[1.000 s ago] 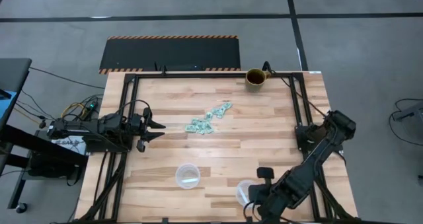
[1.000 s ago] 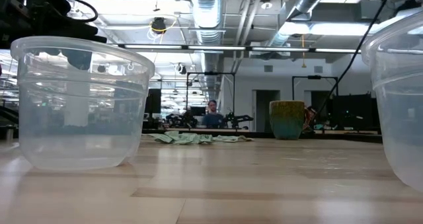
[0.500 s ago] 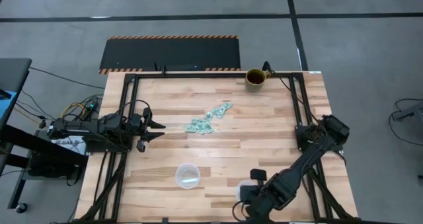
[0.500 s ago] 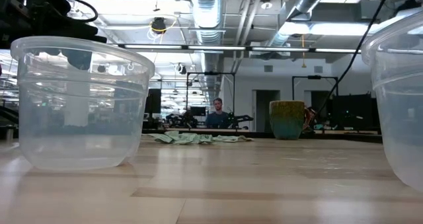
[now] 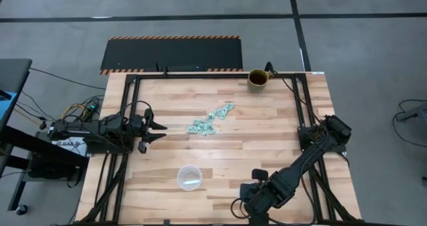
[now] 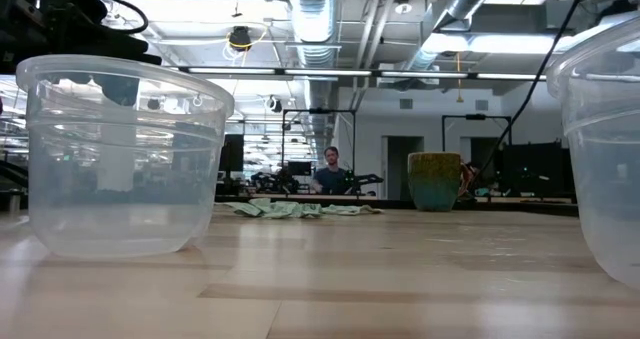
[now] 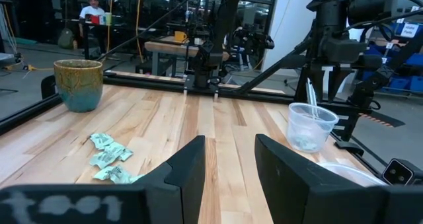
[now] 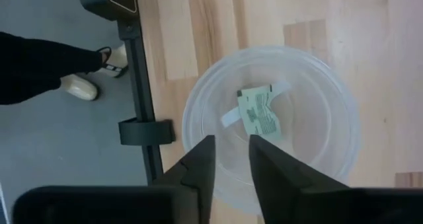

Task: Pick and place items into bin
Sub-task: Put the stevia packet into the right transparent bin

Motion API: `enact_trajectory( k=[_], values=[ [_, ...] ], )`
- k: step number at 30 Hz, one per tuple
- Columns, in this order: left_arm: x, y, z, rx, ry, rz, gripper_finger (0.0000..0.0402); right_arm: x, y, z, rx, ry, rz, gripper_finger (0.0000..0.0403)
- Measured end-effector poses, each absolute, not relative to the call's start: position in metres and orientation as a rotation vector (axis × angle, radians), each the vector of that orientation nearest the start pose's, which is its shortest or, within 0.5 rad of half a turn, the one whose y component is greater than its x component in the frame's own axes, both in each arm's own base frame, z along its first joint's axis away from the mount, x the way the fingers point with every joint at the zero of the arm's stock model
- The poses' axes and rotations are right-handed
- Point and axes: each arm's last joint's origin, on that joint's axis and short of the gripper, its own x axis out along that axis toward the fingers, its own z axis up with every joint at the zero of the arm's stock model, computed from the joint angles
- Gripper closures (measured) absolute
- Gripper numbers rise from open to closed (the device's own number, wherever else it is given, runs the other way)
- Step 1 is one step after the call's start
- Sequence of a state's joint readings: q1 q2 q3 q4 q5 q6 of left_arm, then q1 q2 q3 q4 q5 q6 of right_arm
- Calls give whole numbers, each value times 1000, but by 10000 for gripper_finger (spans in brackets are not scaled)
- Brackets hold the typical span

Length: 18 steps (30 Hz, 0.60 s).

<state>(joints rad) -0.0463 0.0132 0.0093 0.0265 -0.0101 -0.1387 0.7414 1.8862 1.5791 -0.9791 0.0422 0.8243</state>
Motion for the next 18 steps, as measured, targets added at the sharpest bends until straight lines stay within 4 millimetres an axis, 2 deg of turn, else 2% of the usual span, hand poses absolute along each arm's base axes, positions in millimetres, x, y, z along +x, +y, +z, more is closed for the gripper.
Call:
enact_trajectory(
  k=[9,14,18],
  values=[
    [98,-4,168,-139,-20,-37,281,286,252,248,202,1331,54,280],
    [98,-4,168,-139,-20,-37,281,303,241,267,149,1259,118,282],
    [98,-4,168,-139,-20,-37,281,324,222,287,120,1172,121,284]
  ],
)
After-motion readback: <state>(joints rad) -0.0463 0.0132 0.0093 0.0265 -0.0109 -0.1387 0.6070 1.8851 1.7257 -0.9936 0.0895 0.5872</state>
